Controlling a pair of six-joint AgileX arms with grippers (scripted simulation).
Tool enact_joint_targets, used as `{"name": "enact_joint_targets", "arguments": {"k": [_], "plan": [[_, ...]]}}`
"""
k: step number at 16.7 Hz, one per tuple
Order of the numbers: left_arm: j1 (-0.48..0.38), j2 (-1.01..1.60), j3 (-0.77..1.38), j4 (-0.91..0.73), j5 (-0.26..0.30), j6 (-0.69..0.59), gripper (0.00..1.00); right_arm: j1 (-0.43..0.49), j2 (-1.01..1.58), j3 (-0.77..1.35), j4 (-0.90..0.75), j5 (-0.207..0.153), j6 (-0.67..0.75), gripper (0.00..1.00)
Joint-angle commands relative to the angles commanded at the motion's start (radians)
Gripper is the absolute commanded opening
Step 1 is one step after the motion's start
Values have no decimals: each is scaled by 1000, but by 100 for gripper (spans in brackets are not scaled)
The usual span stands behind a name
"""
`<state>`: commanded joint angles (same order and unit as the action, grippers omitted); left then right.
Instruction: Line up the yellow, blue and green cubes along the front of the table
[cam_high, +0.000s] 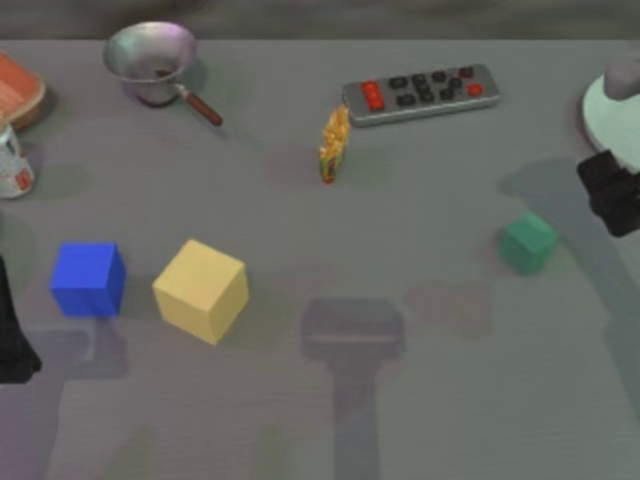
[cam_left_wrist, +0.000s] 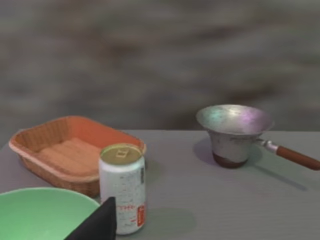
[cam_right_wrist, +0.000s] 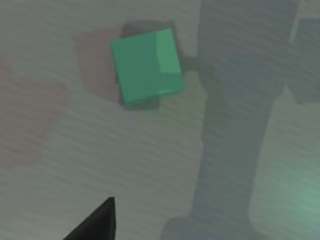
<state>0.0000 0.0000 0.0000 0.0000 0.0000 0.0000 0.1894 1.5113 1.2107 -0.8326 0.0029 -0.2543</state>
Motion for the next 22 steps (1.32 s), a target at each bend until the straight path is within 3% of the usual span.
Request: {"name": "enact_joint_targets", "arguments": {"k": [5, 10, 17, 22], "plan": [[0, 0, 0, 0, 0, 0, 100, 56, 424, 353, -236, -1, -74, 100], [0, 0, 0, 0, 0, 0, 100, 88, 647, 577, -355, 0, -117, 100], [0, 0, 0, 0, 0, 0, 100, 87, 674, 600, -362, 0, -121, 100], [0, 0, 0, 0, 0, 0, 100, 92, 726, 496, -202, 1, -121, 100]]}}
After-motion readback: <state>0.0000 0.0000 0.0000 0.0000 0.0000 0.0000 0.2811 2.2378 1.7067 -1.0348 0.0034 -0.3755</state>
